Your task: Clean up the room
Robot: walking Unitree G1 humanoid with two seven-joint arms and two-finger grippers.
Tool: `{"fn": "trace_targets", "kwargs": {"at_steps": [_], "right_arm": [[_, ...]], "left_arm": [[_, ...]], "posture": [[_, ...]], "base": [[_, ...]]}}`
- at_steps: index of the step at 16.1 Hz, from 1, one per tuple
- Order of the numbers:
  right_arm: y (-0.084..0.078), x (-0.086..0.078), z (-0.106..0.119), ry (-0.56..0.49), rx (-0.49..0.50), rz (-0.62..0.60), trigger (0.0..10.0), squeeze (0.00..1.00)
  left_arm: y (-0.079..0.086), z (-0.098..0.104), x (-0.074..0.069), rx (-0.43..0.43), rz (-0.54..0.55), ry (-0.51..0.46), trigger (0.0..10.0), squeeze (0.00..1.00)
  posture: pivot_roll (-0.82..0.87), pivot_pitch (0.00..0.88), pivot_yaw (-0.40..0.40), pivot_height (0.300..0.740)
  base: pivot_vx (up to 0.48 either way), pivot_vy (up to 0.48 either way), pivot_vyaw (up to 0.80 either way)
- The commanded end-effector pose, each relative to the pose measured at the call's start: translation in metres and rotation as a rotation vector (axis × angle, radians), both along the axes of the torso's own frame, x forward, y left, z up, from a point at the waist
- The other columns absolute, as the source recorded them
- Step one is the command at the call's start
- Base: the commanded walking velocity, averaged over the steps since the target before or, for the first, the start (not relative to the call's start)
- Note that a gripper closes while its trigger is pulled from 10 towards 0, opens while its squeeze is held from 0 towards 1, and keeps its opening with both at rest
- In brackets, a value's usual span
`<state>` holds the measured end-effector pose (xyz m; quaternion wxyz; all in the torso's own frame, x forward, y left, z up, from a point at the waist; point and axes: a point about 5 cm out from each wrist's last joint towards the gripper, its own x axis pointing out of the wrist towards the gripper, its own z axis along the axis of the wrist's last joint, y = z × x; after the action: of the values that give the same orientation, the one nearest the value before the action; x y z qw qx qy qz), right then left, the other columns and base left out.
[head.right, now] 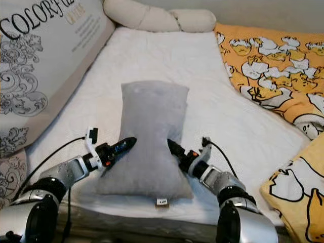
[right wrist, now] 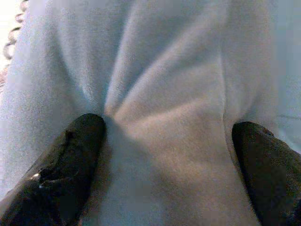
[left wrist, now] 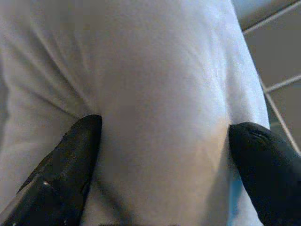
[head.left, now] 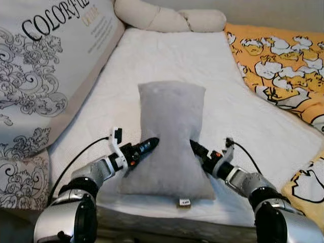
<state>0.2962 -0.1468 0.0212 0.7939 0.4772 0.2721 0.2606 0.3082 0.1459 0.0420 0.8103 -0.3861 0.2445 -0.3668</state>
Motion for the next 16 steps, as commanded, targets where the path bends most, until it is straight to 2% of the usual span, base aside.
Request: {"fn": "trace_targets", "kwargs": {"at_steps": [1,2,3,4,5,6,12,16], "right_arm": [[0.010,-0.001,0.003,-0.031,0.037,0.056,10.0,0.00],[0.010,-0.001,0.004,-0.042,0.043,0.066,4.7,0.00],[0.009,-0.001,0.005,-0.050,0.042,0.066,0.0,0.00],[0.008,-0.001,0.005,-0.052,0.043,0.065,0.0,0.00],[0.006,-0.001,0.006,-0.062,0.050,0.068,0.0,0.00],[0.004,-0.001,0.007,-0.083,0.054,0.071,0.0,0.00],[-0.003,0.002,0.010,-0.131,0.029,0.021,0.0,0.00],[-0.002,0.008,0.018,-0.175,0.041,0.008,0.0,0.00]], "left_arm": [[-0.013,0.004,0.000,-0.051,-0.070,-0.003,10.0,1.00],[-0.014,0.008,0.000,-0.075,-0.104,-0.013,10.0,1.00],[-0.014,0.008,-0.001,-0.069,-0.131,0.001,10.0,1.00],[-0.014,0.007,-0.001,-0.051,-0.141,0.004,7.5,0.97],[-0.014,0.006,-0.002,-0.031,-0.153,0.008,4.0,0.68],[-0.014,0.005,-0.002,-0.019,-0.151,0.007,0.0,0.00],[-0.010,0.006,-0.001,0.012,-0.132,-0.037,0.0,0.00],[-0.013,0.015,0.006,0.016,-0.131,-0.086,0.0,0.00]], "posture": [[0.00,0.000,0.013,0.740],[0.00,0.000,0.015,0.740],[0.00,0.000,0.014,0.740],[0.00,0.000,0.014,0.740],[0.00,0.000,0.013,0.740],[0.00,0.000,0.015,0.740],[0.00,0.000,0.013,0.740],[0.00,0.000,0.013,0.740]], "base": [[0.000,0.000,0.00],[0.000,0.000,0.00],[0.000,0.000,0.00],[0.000,0.000,0.00],[0.000,0.000,0.00],[0.000,0.000,0.00],[0.000,0.000,0.00],[0.000,0.000,0.00]]}}
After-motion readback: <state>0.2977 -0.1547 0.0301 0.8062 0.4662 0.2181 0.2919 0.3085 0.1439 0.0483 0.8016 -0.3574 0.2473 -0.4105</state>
